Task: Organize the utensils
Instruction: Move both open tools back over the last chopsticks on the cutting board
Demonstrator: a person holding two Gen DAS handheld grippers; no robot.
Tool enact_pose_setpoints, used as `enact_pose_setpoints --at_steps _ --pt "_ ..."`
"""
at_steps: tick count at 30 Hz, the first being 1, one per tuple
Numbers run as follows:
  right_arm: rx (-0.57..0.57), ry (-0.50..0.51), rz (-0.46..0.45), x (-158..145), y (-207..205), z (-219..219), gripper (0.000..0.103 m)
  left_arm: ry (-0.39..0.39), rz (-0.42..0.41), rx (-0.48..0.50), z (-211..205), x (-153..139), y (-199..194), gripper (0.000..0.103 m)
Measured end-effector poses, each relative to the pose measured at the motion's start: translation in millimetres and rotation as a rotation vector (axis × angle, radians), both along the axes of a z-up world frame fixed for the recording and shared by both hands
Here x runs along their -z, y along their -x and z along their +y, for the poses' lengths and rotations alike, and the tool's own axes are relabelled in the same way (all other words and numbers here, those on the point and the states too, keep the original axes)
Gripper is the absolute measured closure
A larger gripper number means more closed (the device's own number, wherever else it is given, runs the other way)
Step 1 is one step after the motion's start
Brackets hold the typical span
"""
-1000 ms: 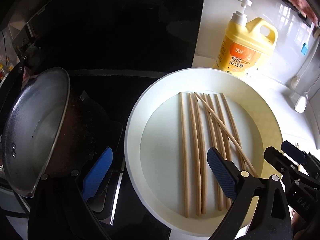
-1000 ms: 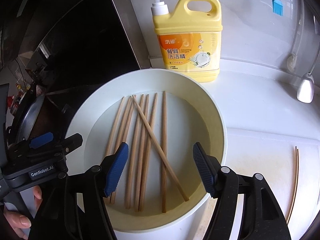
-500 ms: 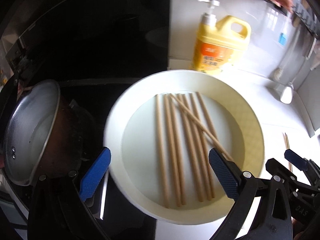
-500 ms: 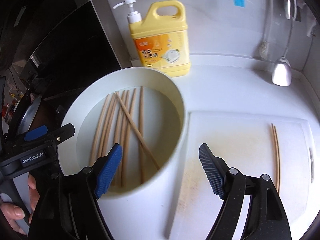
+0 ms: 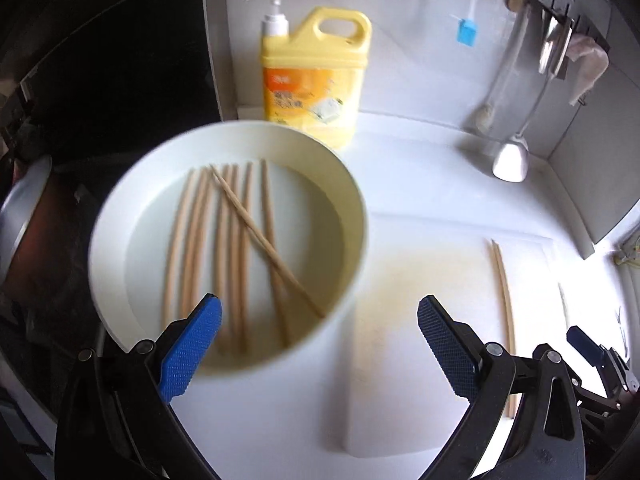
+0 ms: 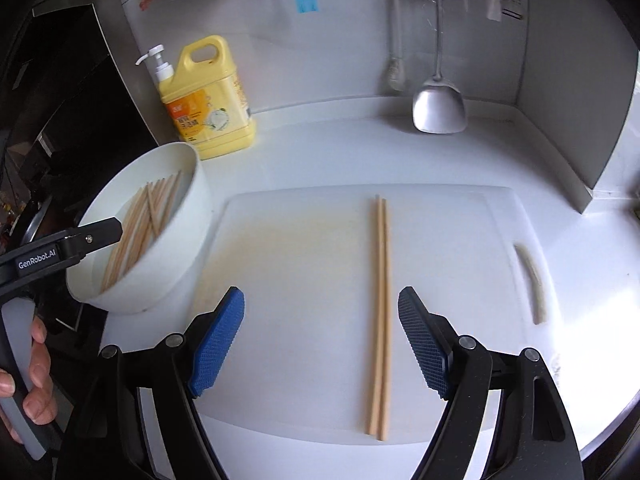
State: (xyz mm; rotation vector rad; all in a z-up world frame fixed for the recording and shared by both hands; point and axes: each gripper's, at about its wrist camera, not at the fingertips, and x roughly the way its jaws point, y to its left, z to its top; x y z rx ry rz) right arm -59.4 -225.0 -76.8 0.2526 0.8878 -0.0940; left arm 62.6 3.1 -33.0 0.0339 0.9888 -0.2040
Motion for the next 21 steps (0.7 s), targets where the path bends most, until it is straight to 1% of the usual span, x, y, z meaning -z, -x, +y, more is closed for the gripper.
enact_pose_setpoints --at_steps 2,7,12,15,17,21 --pt "0.002 -0.007 -0.007 8 10 -20 0.027 0.001 0.012 -0.002 -17 5 13 0.006" --pt "-0.019 -0.001 0.009 27 20 -49 0.027 -0.043 0.024 -0.015 -54 17 43 0.006" --pt "-0.006 0.005 -0.018 40 19 -55 0.027 -0.068 0.016 0.009 -74 34 52 0.006" --pt "0.006 0.019 -0.033 50 18 -54 0.027 -0.050 0.023 0.041 -81 48 50 0.006" --pt "0.025 0.005 -0.039 57 18 -54 0.027 -0.048 0.019 0.064 -86 56 50 0.006" --pt "0.036 0.006 -0.059 66 16 -51 0.027 -0.062 -0.034 0.090 -89 65 55 0.006"
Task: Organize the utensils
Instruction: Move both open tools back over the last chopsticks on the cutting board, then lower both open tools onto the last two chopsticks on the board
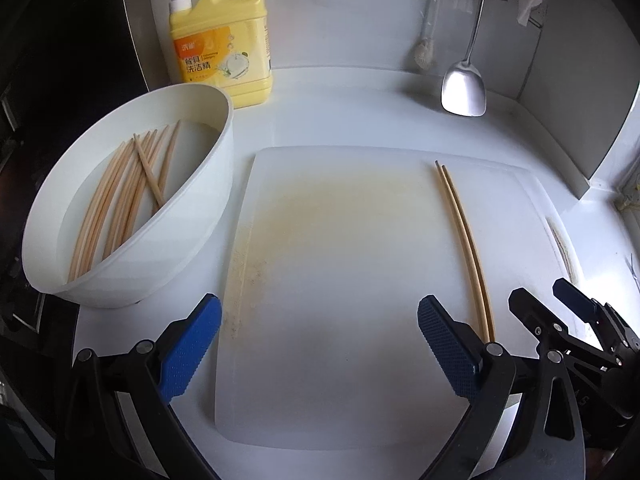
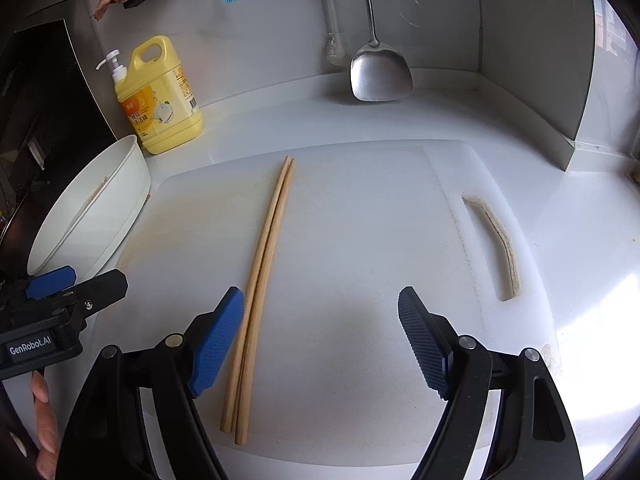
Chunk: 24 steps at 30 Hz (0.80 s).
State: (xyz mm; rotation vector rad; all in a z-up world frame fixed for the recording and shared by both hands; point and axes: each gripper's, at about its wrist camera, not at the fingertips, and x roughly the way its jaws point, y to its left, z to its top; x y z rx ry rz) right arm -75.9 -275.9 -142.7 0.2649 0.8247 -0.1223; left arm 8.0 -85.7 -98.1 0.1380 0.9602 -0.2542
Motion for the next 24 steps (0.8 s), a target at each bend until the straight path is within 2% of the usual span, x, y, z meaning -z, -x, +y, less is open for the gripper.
enact_pose_setpoints --at_steps 6,11,24 --pt "0.015 0.039 -0.017 6 -2 3 0.027 -0.004 0.003 0.006 0 11 -2 0.006" --pt "0.012 0.035 -0.010 11 -6 6 0.027 -0.023 -0.012 -0.003 4 12 -3 0.006" --pt "0.017 0.084 -0.001 14 -7 13 0.027 -0.009 -0.004 -0.015 7 15 -1 0.006"
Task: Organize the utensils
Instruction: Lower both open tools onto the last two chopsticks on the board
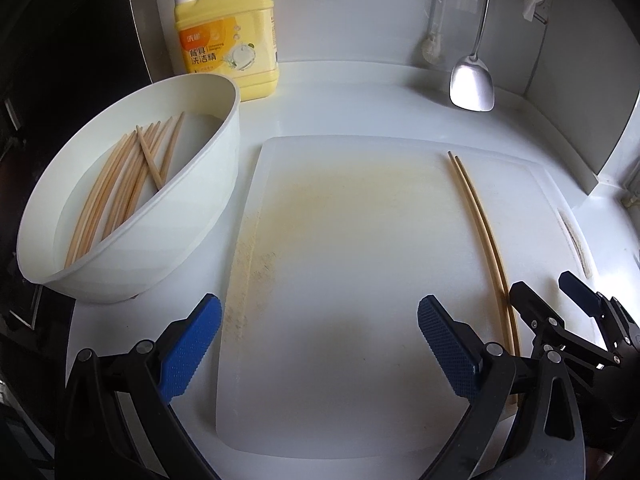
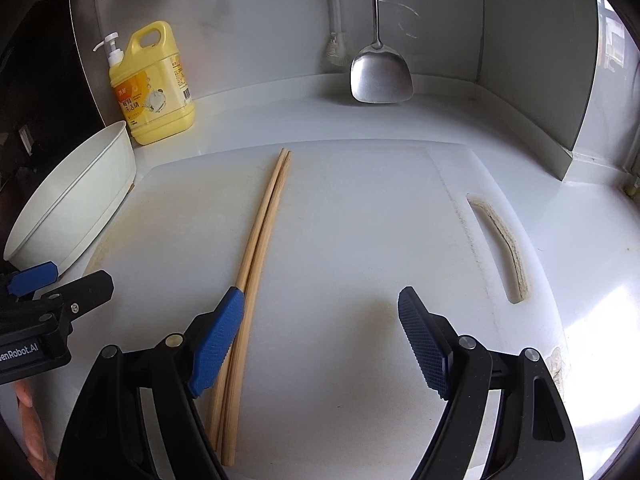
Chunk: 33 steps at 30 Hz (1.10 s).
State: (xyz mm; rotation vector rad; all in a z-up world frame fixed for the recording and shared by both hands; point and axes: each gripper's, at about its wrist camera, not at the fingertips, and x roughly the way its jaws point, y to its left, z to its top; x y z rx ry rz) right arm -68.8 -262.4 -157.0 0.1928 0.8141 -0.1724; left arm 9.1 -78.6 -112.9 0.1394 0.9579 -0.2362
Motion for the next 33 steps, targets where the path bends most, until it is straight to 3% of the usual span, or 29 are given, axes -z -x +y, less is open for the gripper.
enact_pose_setpoints --at_steps 21,25,30,33 --pt "-0.052 0.083 -0.002 3 -10 18 0.029 0.011 -0.007 -0.012 8 0 -3 0.006" --pt "-0.084 0.087 -0.013 2 -9 20 0.041 0.019 -0.001 -0.013 3 2 -4 0.006" --pt "-0.128 0.100 -0.019 0 -8 24 0.067 0.021 0.000 0.000 -5 4 -4 0.006" --pt "-0.138 0.094 -0.024 0 -7 21 0.074 0.026 -0.002 0.007 -11 3 -3 0.006"
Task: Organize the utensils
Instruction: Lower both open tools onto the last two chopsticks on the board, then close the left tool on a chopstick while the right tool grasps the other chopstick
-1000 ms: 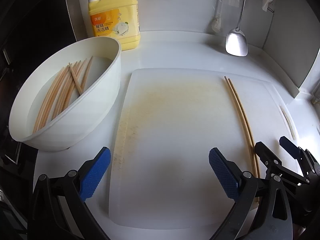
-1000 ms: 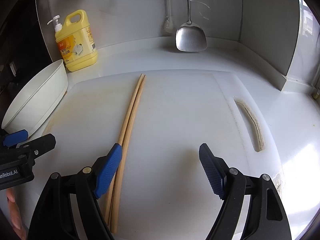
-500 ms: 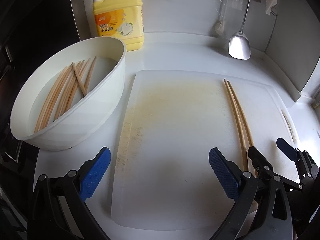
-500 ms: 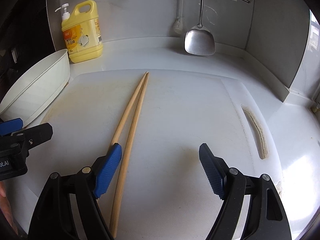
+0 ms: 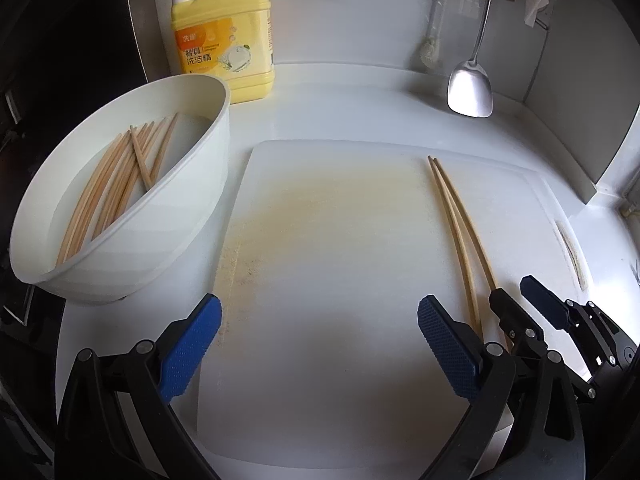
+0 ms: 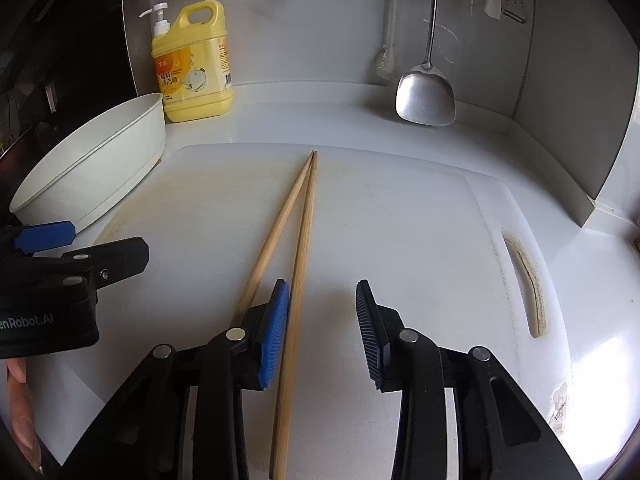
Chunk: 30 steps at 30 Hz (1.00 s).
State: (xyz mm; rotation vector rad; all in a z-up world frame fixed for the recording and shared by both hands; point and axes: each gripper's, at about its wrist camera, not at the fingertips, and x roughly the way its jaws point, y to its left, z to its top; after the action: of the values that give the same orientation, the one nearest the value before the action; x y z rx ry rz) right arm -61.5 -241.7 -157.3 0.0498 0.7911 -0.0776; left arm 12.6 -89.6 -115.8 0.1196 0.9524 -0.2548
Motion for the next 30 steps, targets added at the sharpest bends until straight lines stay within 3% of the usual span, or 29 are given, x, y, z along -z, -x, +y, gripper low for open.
enact_pose_setpoints --at_steps 1,3,15,30 --pt "0.004 0.001 0.000 0 0 -2 0.077 0.002 -0.001 0.002 -2 0 0 0.006" --pt "0.014 -0.008 0.001 -1 1 -9 0.096 0.005 0.004 0.009 -7 1 -1 0.006" --pt "0.069 -0.036 0.011 -2 5 -46 0.096 -0.012 0.032 0.058 -49 11 -3 0.006" --pt "0.110 -0.062 0.010 0 10 -76 0.096 -0.054 0.035 0.042 -74 21 -9 0.006"
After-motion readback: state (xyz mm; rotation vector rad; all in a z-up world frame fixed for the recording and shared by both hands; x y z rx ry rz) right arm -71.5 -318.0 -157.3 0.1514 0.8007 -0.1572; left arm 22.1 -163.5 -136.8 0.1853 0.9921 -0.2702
